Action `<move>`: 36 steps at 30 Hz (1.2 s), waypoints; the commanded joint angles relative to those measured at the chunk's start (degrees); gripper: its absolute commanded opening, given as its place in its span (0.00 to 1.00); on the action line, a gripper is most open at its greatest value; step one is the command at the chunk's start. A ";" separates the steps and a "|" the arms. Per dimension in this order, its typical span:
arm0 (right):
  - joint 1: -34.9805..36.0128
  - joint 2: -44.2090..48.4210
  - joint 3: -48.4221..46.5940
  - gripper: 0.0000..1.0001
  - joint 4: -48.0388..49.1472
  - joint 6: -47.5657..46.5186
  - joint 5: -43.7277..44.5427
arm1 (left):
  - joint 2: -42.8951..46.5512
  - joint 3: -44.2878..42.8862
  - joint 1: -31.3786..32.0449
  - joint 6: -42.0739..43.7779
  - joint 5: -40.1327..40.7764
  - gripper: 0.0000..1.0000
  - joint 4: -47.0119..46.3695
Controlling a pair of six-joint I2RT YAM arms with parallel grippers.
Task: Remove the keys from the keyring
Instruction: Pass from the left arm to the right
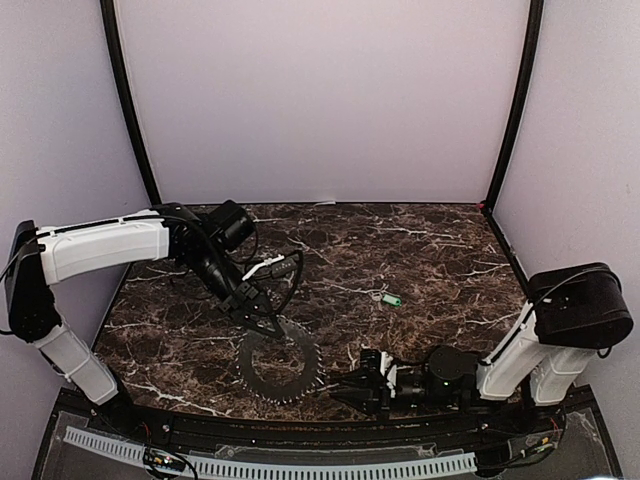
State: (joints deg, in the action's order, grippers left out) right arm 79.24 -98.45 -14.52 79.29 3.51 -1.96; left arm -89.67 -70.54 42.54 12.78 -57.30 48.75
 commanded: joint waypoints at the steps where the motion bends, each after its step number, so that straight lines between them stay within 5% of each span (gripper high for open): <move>1: 0.69 -1.10 -0.71 0.29 3.78 0.28 0.92 | 3.16 -2.11 -0.01 -0.48 -1.29 0.00 -0.85; 18: 0.83 -2.69 -3.06 0.22 1.76 -0.98 -1.00 | 3.25 -2.16 -0.08 -0.52 0.18 0.00 -0.94; 25: 2.40 -1.36 -0.69 0.34 1.55 0.27 1.67 | 4.40 -1.88 -0.09 -1.08 2.23 0.00 -2.88; 36: 4.43 -1.85 -2.70 0.36 -1.01 -1.21 5.55 | 5.03 -1.89 -0.22 -1.27 2.72 0.00 -3.20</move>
State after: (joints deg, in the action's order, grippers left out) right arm 83.07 -100.60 -15.79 77.80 3.29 1.28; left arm -87.29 -71.16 42.52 11.77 -53.01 46.33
